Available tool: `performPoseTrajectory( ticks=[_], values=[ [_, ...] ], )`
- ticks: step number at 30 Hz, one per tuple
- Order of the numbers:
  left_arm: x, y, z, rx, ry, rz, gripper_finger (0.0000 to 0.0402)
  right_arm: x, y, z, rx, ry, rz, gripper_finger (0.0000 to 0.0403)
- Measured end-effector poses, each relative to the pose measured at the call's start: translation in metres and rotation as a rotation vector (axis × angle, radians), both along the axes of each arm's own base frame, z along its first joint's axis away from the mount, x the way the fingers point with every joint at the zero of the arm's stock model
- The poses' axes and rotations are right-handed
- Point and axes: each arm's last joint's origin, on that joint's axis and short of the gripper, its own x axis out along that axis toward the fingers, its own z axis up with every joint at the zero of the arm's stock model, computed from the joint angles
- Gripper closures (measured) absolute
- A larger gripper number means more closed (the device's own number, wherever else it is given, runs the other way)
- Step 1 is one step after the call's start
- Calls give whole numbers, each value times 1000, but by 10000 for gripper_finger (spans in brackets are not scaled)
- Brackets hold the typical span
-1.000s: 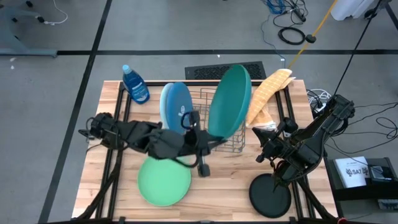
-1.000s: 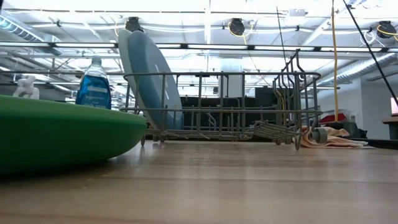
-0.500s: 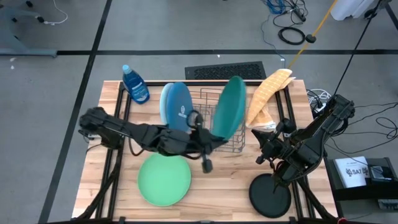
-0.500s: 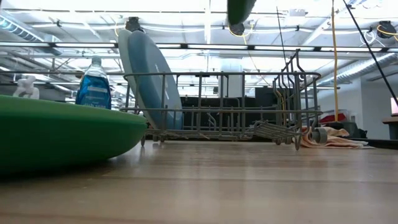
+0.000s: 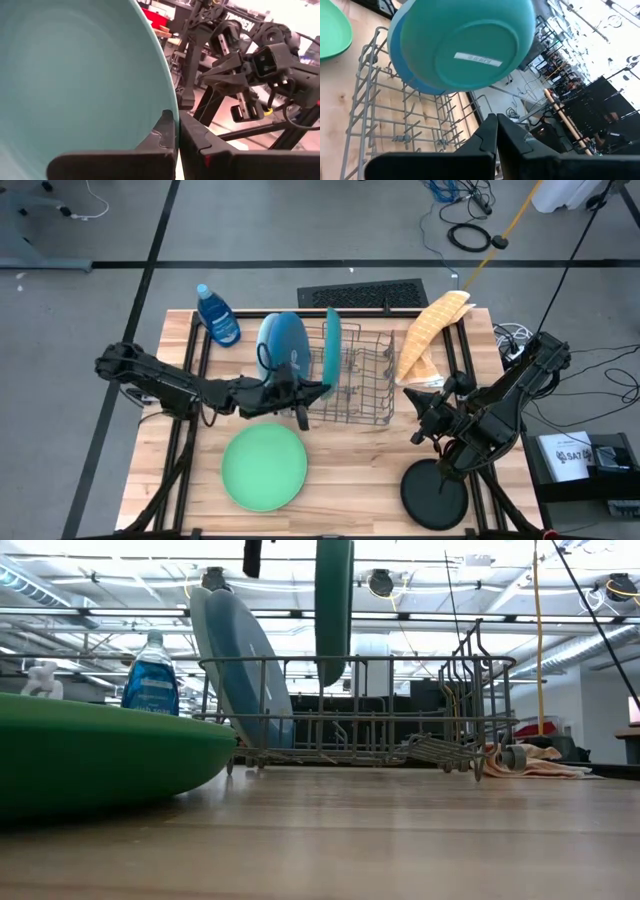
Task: Sort dishes
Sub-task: Put the green plate into the dish rack
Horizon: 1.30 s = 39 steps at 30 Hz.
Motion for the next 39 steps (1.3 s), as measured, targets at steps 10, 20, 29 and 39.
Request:
performPoseTrajectory(
  ticks=[10,20,29,39],
  values=[
    [0,14,-16,-28,83,52,401,0,0,0,-13,8,2,403],
    [-1,18,-26,-66,176,102,401,0,0,0,-13,8,3,403],
    [-2,18,-30,-76,208,112,388,0,0,0,-14,9,4,403],
    [-4,20,-35,-123,246,163,337,0,0,0,-13,9,4,403]
  ],
)
